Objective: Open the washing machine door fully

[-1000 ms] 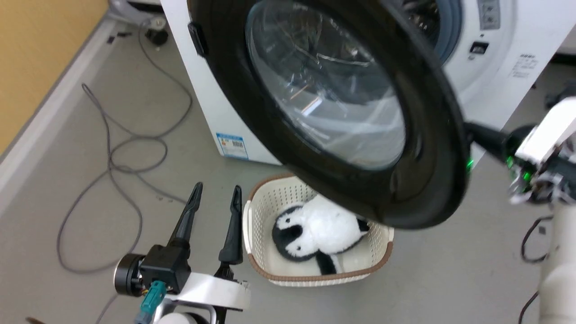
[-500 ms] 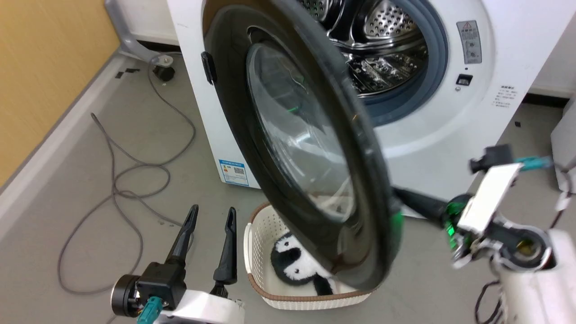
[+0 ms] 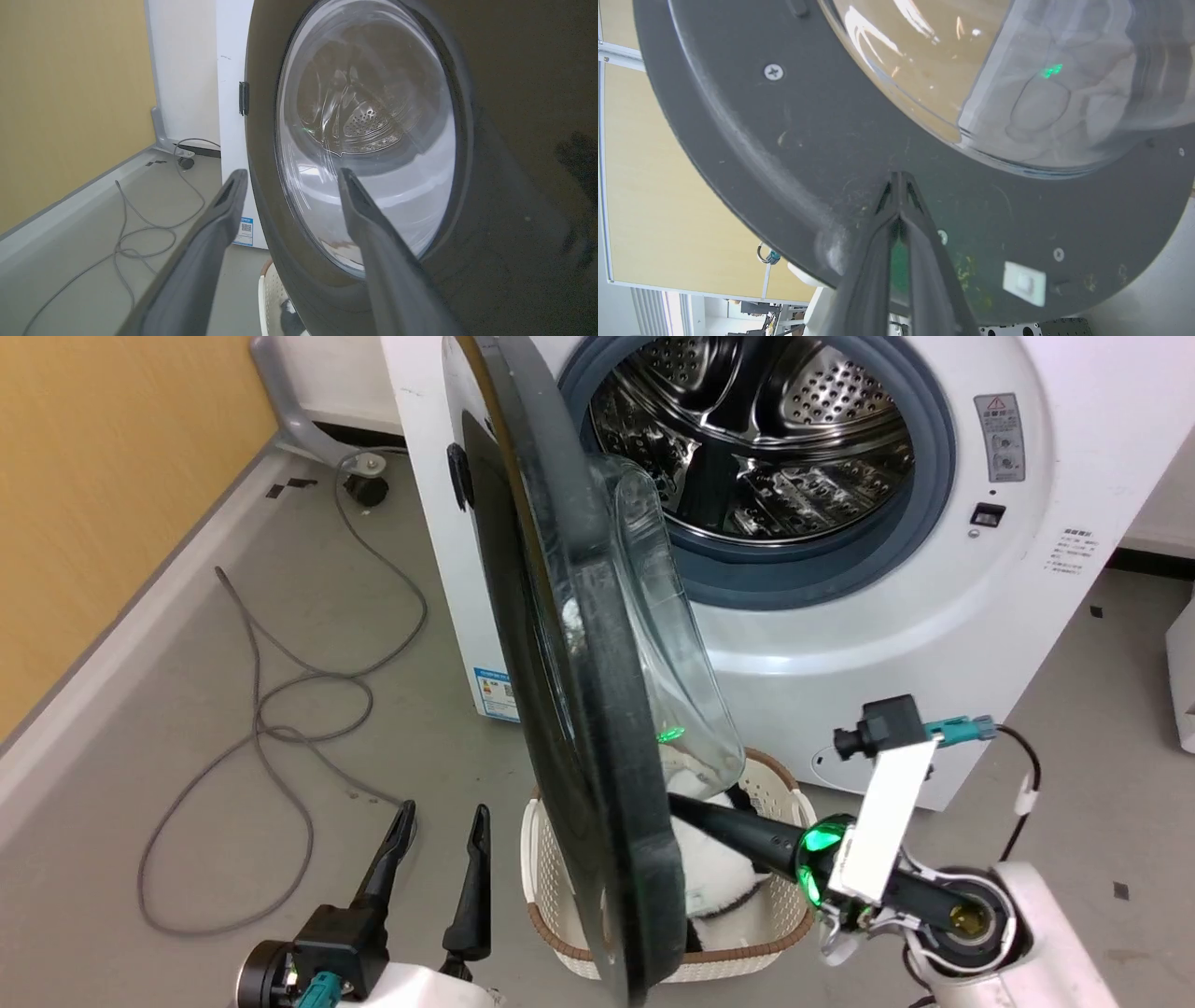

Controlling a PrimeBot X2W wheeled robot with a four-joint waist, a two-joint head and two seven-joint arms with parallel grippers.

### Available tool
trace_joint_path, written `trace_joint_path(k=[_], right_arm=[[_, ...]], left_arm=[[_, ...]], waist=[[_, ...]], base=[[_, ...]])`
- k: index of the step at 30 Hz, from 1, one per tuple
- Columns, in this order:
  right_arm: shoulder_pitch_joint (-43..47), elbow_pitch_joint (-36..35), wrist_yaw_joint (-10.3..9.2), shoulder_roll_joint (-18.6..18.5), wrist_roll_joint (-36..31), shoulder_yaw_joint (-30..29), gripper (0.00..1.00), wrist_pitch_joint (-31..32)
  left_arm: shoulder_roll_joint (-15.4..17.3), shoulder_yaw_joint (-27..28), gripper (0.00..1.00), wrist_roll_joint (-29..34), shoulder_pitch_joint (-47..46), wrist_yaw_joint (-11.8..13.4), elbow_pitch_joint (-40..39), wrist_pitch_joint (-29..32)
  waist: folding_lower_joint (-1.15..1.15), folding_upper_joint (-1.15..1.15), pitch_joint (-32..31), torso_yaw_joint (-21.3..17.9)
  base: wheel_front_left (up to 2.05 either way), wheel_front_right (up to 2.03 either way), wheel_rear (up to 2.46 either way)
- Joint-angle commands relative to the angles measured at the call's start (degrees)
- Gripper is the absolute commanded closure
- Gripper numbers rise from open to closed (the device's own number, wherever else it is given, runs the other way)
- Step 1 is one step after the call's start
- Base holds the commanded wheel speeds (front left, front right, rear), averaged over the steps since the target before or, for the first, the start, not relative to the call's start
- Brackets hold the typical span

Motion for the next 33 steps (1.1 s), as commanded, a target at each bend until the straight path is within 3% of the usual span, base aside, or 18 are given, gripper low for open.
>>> trace_joint_path(k=[1,8,12,18,24,29,33], right_arm=[[0.8,-0.3,0.06,0.2,0.2,0.6,1.00,-0.6],[0.7,-2.1,0.06,-0.2,-1.9,0.2,1.00,-3.4],[0.2,-5.9,0.06,-2.5,-6.9,-1.2,1.00,-8.8],[0.7,-11.5,0.06,-8.2,-16.7,-3.0,1.00,-22.8],[3.6,-12.9,0.06,-16.9,-35.2,-1.2,1.00,-39.3],[7.5,-11.3,0.06,-15.5,-50.0,-5.4,1.00,-48.8],[12.8,-12.1,0.06,-9.4,-56.8,-10.6,1.00,-52.5]], left_arm=[[0.1,0.0,0.00,-0.2,0.5,-0.1,0.2,-0.3],[0.1,0.5,0.00,-0.2,0.5,0.0,0.7,-0.3],[0.1,1.0,0.00,-0.4,0.3,0.1,0.4,-0.3],[0.1,2.3,0.00,-0.8,0.0,0.2,0.3,-0.3],[0.1,3.7,0.00,-0.7,0.1,0.0,-0.2,-0.3],[0.1,4.3,0.00,-0.7,1.0,-0.1,-0.6,-0.3],[0.1,4.0,0.00,-1.0,1.9,-1.1,0.0,-0.3]], waist=[[0.01,0.00,0.1,0.0],[0.01,0.00,-0.3,-0.6],[0.01,0.00,-0.5,-1.9],[0.01,0.00,-0.5,-3.9],[0.01,0.00,-0.7,-5.6],[0.01,0.00,-1.1,-6.9],[0.01,0.00,-1.3,-7.9]], base=[[0.00,0.00,0.00],[0.00,0.00,0.00],[0.00,0.00,0.00],[0.00,0.00,0.00],[0.00,0.00,0.00],[0.00,0.00,0.00],[0.00,0.00,0.00]])
